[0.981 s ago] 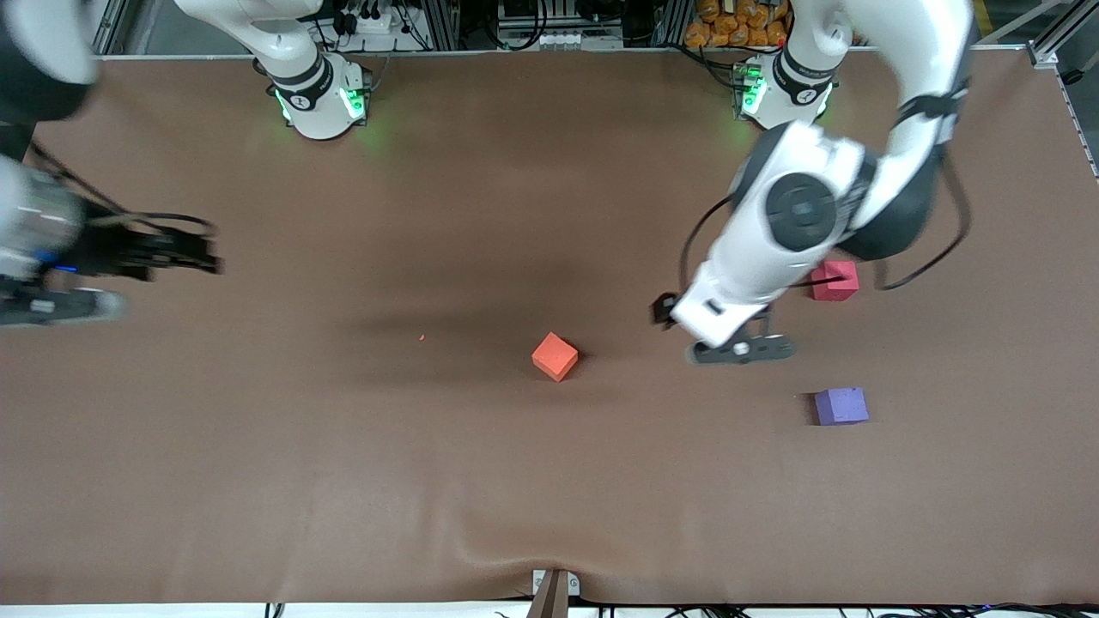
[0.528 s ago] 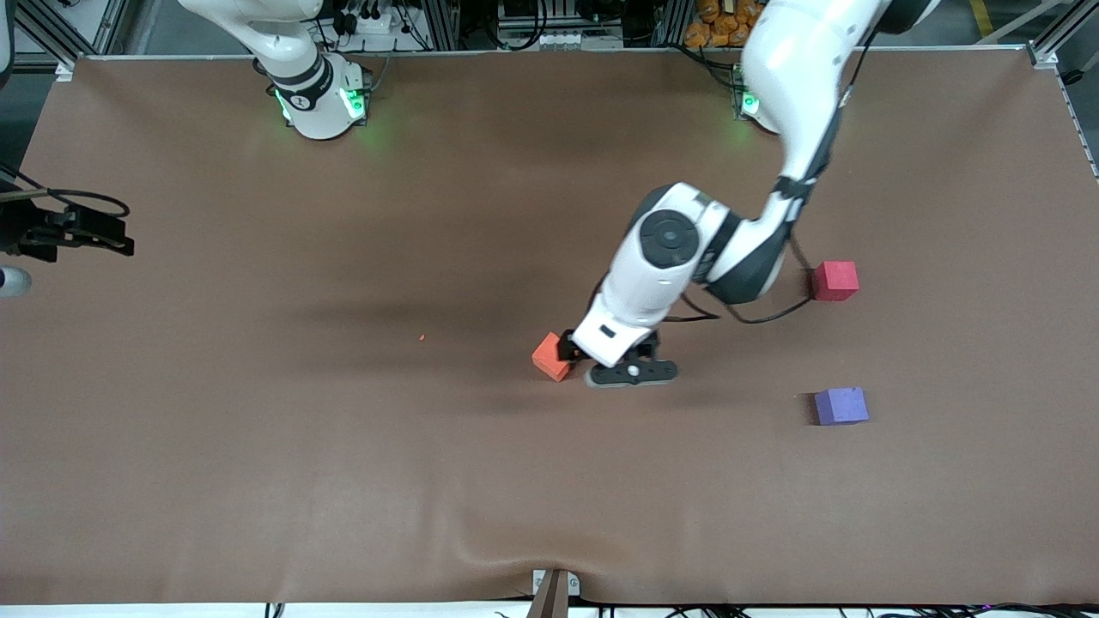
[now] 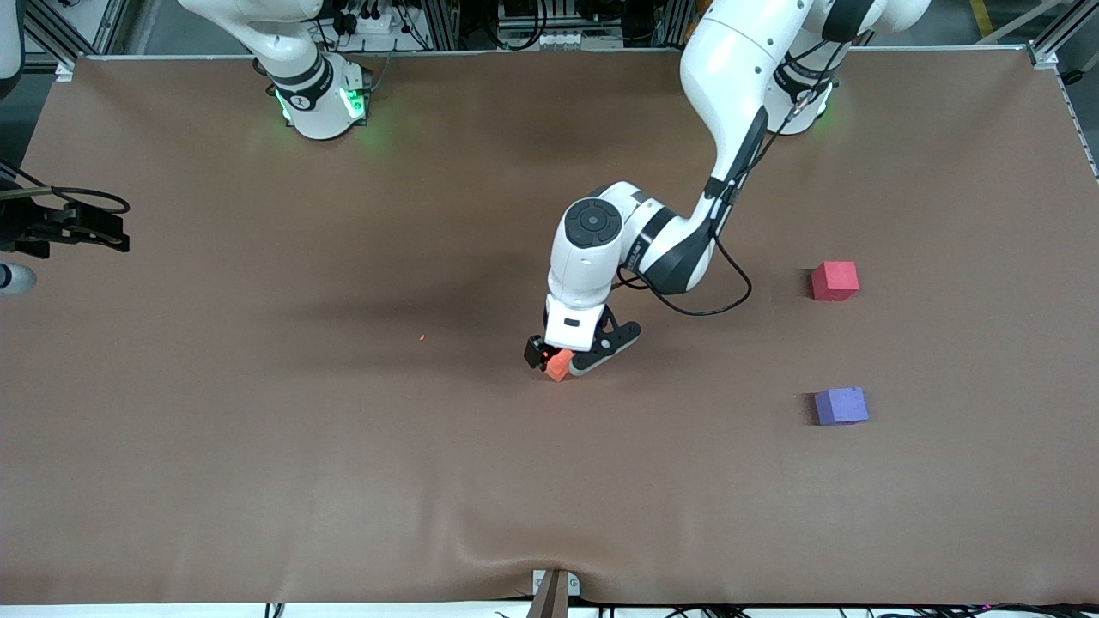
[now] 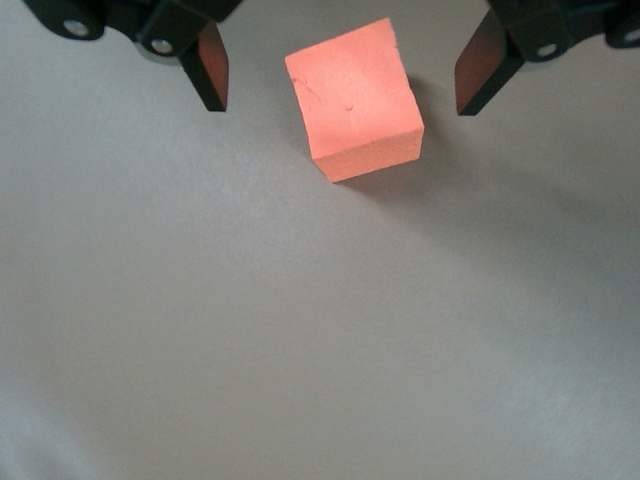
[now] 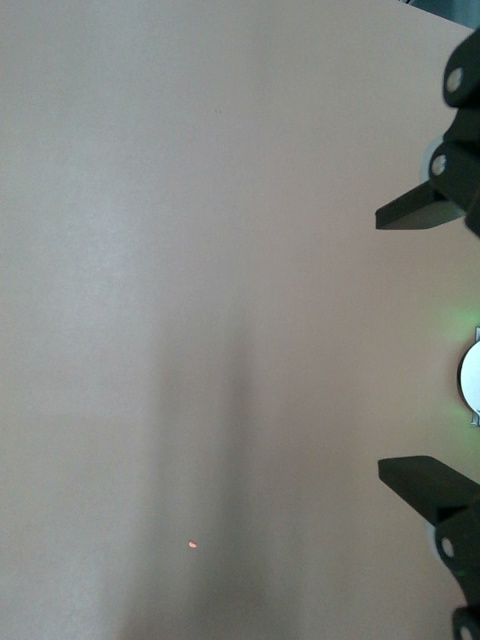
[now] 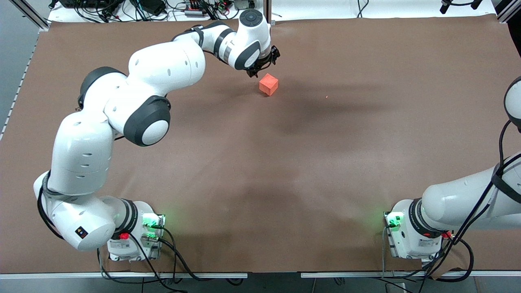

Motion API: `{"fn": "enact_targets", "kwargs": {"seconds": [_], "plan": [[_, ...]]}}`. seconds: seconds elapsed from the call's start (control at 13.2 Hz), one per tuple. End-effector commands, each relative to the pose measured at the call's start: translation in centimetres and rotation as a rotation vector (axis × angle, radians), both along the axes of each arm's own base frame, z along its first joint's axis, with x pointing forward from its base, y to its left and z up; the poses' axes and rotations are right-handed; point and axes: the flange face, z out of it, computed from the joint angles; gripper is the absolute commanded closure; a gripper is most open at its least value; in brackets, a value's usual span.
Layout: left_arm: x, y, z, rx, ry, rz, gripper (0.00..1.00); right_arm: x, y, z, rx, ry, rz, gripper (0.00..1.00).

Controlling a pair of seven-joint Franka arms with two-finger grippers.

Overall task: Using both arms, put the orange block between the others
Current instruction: 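Lower the left gripper onto the orange cube and grasp it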

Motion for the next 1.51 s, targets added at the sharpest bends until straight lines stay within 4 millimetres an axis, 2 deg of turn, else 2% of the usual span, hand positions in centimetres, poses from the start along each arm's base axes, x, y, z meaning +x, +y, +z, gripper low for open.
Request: {"fn": "enact_targets", "kwargs": {"seconds": [0.0,0.3,0.45,0.6,1.36,1.43], "plan": [[-0.3,-0.9,-1.2,-0.016,0.01,0.166,0.0,-0.7,0.0,0.2,-0.014,0.012,0.016,0.0],[-1.1,-1.5,-3.2,-0.022,0.041,0.285,0.0,-0.6,-0.1,-0.1,-0.007,0.017,0.013,0.0],[-1.3,-1.5,-4.3,-0.01,0.048,0.286,0.0,-0.5,1.2,0.0,-0.007,0.014,0.032,0.0],[-1.5,-1.5,-5.7,-0.003,0.049,0.282,0.0,-0.6,1.4,-0.1,-0.005,0.017,0.038,0.0],[-1.2,-1.9,-7.7,-0.031,-0.02,0.234,0.0,-0.6,2.9,-0.1,-0.006,0.023,0.059,0.0],[-1.3,-1.9,-7.7,-0.022,-0.031,0.223,0.05,-0.6,3.0,-0.2,-0.004,0.024,0.059,0.0]]}}
